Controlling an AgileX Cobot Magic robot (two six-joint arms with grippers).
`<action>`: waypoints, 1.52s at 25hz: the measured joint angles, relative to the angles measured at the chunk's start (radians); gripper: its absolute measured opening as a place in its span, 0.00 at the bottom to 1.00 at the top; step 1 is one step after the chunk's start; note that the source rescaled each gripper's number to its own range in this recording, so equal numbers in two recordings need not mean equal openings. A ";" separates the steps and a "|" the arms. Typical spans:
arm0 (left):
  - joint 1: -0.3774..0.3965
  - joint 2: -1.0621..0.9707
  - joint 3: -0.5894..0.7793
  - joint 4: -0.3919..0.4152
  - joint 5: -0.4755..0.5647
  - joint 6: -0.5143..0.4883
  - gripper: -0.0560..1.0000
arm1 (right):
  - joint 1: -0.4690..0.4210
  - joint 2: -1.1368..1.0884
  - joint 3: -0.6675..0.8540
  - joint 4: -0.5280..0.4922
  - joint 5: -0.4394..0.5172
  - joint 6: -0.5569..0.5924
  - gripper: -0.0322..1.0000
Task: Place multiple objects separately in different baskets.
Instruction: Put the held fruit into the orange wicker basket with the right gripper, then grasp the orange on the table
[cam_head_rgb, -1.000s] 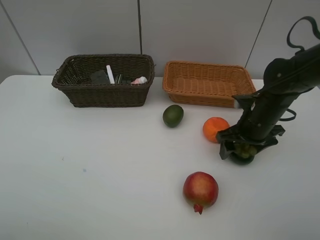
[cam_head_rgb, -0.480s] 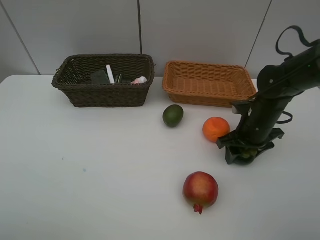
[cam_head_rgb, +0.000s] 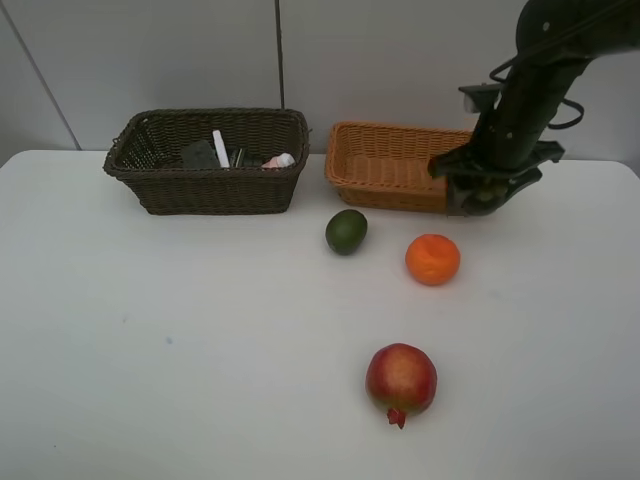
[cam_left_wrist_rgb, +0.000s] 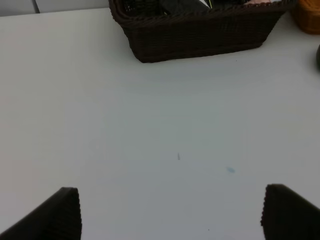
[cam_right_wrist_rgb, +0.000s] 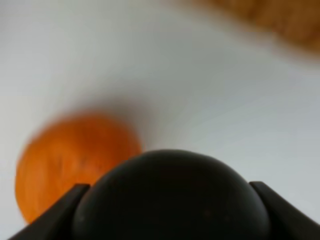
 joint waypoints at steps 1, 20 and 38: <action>0.000 0.000 0.000 0.000 0.000 0.000 0.88 | -0.013 0.029 -0.062 -0.001 0.010 -0.001 0.14; 0.000 0.000 0.000 0.000 0.000 0.000 0.88 | -0.098 0.404 -0.671 -0.027 0.213 -0.001 0.99; 0.000 0.000 0.000 0.000 -0.001 0.000 0.88 | 0.059 0.014 -0.170 0.118 0.238 0.006 1.00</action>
